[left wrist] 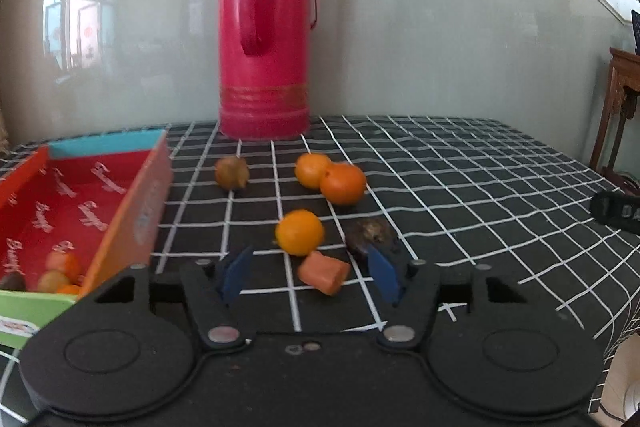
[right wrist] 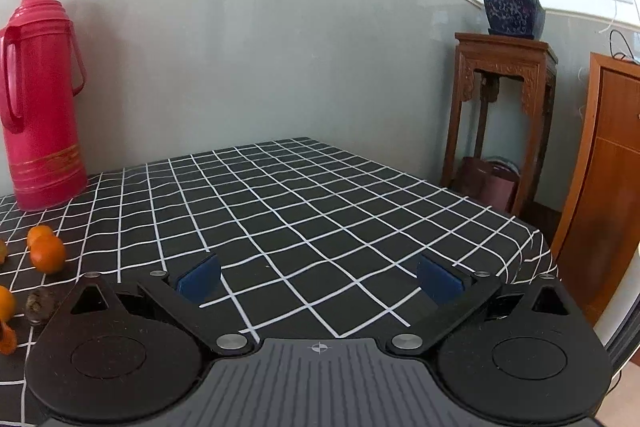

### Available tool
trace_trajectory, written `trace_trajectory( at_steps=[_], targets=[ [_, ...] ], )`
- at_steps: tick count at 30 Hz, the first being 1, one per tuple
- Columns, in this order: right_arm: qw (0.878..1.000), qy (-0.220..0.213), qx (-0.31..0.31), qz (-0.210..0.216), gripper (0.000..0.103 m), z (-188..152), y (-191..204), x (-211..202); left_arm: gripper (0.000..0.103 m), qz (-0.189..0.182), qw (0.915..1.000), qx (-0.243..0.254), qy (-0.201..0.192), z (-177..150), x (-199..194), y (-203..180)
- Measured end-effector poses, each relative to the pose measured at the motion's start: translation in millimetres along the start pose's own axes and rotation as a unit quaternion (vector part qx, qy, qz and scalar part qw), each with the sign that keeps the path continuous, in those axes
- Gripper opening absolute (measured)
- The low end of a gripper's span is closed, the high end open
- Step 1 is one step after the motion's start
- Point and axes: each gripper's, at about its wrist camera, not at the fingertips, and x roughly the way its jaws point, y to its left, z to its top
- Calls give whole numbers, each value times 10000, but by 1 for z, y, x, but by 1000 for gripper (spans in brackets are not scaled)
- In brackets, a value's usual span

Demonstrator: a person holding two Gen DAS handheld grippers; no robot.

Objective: Organize fruits
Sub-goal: 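Reach the left tool to another carrot cube and close on it, then carry the carrot cube into the box and open the left tool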

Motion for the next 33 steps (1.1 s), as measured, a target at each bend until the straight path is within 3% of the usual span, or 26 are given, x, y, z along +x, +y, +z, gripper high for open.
trace_trajectory(
  at_steps=[4,7,11,25,33],
  targets=[
    [10000,55,63,25,103,0,-4,2,49,17,9999,23,160,-2,11,-5],
    [9999,68,95,49,103,0,-6,1,29,-69,9994,-42,331,-2,18,-5],
    [9999,79,97,101,103,1,-5,1,21,-29,9993,-85,361,-2,22,-3],
    [9993,52,42,369,103,1,4,-1,20,53,9996,-238,173,4,12,5],
    [9977,37,-59,681,103,1,25,-7,20,392,9987,-233,-216,13,-9,22]
  ],
)
